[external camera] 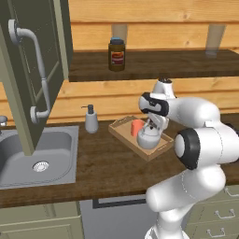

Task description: Pick the kettle from the counter and place it on the tray. Then pick the mug from the cabinet and place it on the tray. Then close the cabinet doors.

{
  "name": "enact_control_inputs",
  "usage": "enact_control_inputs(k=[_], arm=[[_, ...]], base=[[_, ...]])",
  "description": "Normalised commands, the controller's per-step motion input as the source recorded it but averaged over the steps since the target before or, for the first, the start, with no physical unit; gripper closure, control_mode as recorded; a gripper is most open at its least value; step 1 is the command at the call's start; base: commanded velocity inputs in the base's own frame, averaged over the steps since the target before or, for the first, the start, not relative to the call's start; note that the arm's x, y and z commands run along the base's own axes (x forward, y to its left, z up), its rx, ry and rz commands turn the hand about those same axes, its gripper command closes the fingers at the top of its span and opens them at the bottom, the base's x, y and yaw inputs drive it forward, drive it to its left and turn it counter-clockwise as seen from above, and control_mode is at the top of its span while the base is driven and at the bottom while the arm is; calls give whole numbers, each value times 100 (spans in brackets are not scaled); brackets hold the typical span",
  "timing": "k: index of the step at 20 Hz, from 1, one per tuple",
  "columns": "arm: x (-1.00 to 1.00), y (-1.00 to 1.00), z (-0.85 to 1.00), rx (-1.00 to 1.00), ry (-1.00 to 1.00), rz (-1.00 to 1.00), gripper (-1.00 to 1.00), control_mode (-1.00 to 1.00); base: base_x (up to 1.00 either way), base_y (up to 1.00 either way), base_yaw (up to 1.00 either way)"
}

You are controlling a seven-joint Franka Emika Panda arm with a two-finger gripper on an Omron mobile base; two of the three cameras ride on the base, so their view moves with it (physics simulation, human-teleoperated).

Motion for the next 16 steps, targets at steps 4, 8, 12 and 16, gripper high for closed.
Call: enact_control_inputs(k=[4,8,12,16], arm=[[-5,-2,-24,0,0,6,-100,-100],[-3,-2,-6,0,0,2,-100,-100],[-14,0,1,0,0,0,-100,-100],[-18,0,10,0,-3,0,-100,-100]], base=[[0,0,0],[0,0,0],[0,0,0],[0,0,0]])
